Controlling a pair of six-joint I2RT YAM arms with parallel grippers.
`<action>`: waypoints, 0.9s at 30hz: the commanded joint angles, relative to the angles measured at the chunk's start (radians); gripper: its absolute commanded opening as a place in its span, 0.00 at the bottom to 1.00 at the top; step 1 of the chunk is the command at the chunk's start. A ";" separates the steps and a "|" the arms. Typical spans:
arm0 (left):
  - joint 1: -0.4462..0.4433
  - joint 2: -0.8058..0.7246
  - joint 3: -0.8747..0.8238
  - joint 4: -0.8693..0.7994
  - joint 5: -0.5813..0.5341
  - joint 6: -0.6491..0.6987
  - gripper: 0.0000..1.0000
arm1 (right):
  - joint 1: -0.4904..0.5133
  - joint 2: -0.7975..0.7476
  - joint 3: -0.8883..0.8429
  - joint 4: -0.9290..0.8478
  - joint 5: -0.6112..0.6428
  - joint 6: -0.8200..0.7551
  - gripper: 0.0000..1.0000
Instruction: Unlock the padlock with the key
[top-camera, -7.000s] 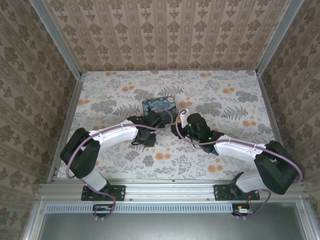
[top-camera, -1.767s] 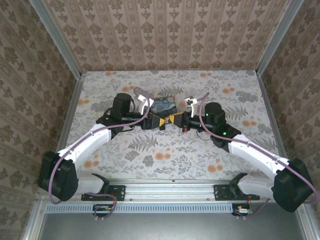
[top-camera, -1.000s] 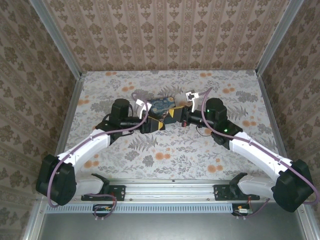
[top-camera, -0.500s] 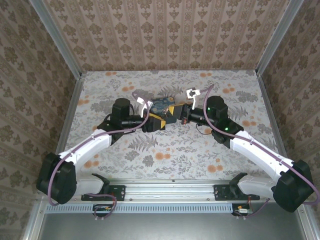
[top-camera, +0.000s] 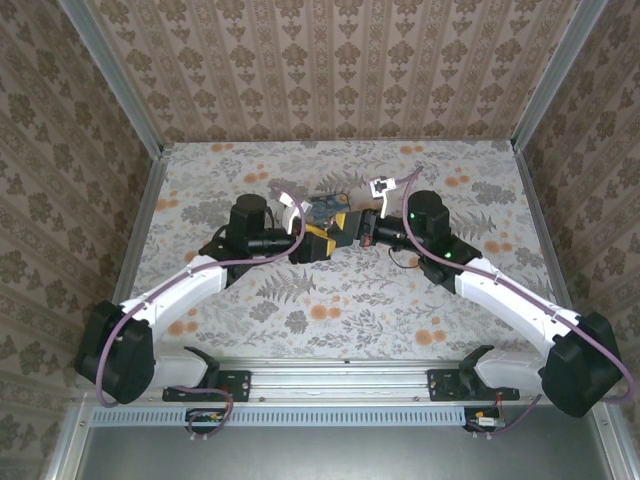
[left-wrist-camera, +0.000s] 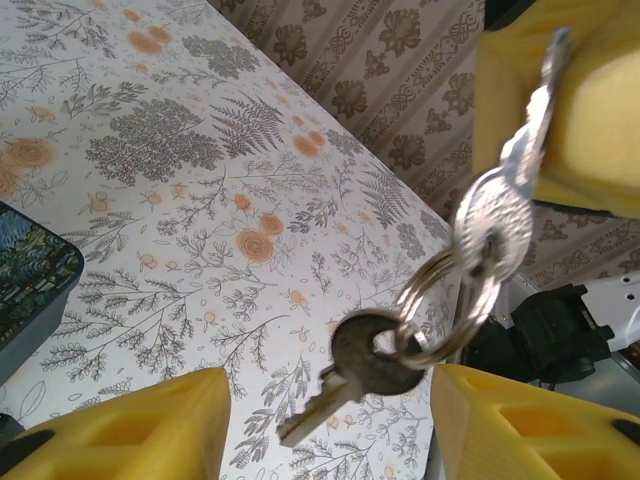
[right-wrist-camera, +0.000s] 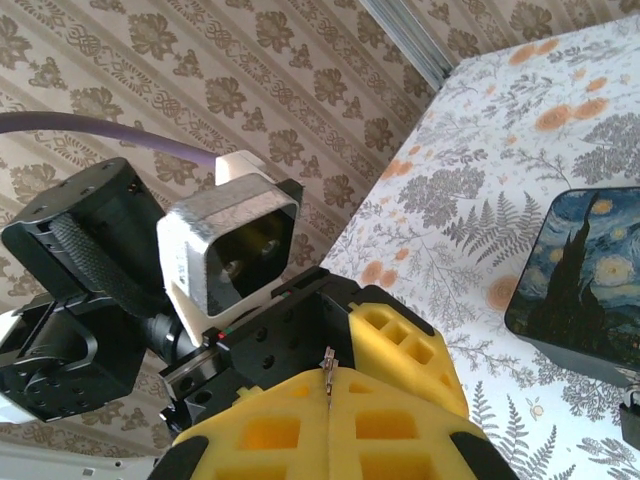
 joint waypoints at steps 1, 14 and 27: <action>-0.010 0.007 0.037 -0.001 -0.010 0.047 0.53 | -0.004 0.012 0.033 0.032 -0.013 0.029 0.00; -0.010 0.010 0.027 -0.005 -0.004 0.055 0.25 | -0.007 0.030 0.032 0.020 0.027 0.054 0.00; -0.007 0.004 0.009 -0.011 -0.022 0.039 0.06 | -0.019 0.019 0.013 0.008 0.062 0.056 0.00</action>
